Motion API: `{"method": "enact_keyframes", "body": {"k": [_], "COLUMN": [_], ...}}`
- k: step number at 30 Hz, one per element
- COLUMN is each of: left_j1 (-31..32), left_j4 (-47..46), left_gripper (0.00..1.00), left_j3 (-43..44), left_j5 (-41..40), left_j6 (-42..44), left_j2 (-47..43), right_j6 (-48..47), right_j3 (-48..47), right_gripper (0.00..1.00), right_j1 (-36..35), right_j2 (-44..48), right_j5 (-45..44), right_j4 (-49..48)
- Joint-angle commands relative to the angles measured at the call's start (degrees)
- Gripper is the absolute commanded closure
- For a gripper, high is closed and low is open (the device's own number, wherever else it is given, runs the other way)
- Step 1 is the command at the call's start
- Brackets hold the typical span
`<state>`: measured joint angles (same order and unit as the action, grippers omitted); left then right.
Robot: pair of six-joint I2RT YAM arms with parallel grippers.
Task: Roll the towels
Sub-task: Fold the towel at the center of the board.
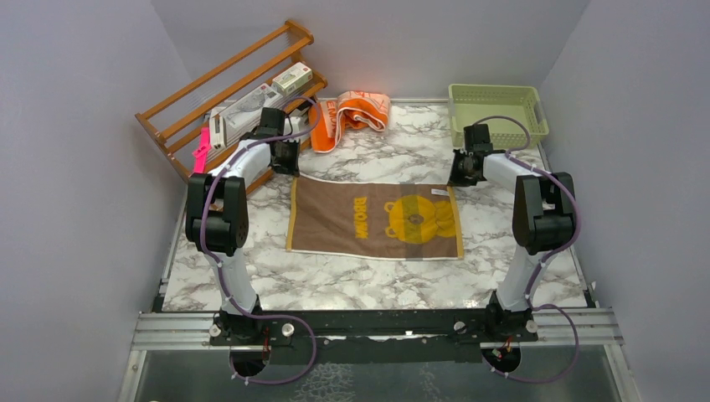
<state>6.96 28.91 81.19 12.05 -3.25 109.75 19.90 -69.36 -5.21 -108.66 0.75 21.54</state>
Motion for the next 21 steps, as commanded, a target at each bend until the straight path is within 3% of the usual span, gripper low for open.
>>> {"method": "enact_keyframes", "body": {"k": [1, 12, 17, 21], "left_j1": [0.0, 0.0, 0.0, 0.0], "left_j4": [0.4, -5.8, -14.9, -24.1], "left_gripper": [1.00, 1.00, 1.00, 1.00], "left_j3": [4.1, 12.3, 7.0, -1.5], "left_j5": [1.2, 2.0, 0.2, -0.3], "left_j6": [0.4, -1.0, -1.6, -3.5], "left_j2": [0.4, 5.0, 2.9, -1.5], "right_j6": [0.9, -0.3, -0.2, 1.1], "right_j3": [-2.6, -18.7, -21.0, -16.7], "right_gripper": [0.99, 0.99, 0.99, 0.99], "right_j1": [-0.2, 0.1, 1.5, 1.5], "right_j2": [3.3, 1.8, 2.0, 4.3], "right_j5": [-2.3, -8.5, -11.8, -13.9], "right_j4": [1.1, 3.7, 3.3, 1.4]}}
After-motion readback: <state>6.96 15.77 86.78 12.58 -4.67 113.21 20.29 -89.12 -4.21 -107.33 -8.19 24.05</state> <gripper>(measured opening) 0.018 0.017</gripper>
